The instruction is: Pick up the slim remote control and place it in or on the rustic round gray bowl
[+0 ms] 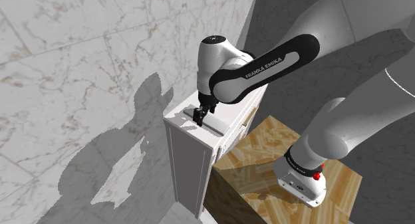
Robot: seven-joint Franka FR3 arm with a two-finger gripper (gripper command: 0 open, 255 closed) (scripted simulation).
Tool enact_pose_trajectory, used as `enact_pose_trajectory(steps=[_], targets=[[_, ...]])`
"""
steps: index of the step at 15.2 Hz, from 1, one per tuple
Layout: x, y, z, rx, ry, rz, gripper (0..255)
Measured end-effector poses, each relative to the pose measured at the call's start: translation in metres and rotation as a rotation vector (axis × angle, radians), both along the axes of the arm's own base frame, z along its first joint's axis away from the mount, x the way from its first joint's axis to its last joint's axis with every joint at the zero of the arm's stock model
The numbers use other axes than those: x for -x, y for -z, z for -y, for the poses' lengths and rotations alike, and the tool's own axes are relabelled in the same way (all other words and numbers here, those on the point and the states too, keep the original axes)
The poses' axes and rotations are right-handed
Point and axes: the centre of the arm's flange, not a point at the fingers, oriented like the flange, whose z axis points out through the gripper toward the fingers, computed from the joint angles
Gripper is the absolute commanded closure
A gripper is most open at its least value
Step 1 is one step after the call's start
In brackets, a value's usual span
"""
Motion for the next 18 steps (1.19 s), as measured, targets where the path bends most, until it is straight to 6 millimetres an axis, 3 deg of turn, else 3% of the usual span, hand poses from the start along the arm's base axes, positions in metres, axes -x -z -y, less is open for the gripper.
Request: enact_pose_trajectory(steps=[2,3,13,18], targets=[[0.000,0.000,0.000,0.000,0.000,0.000,0],[0.000,0.000,0.000,0.000,0.000,0.000,255],[0.000,0.000,0.000,0.000,0.000,0.000,255],[0.000,-0.020,0.002,0.000,0.000,0.000,255]])
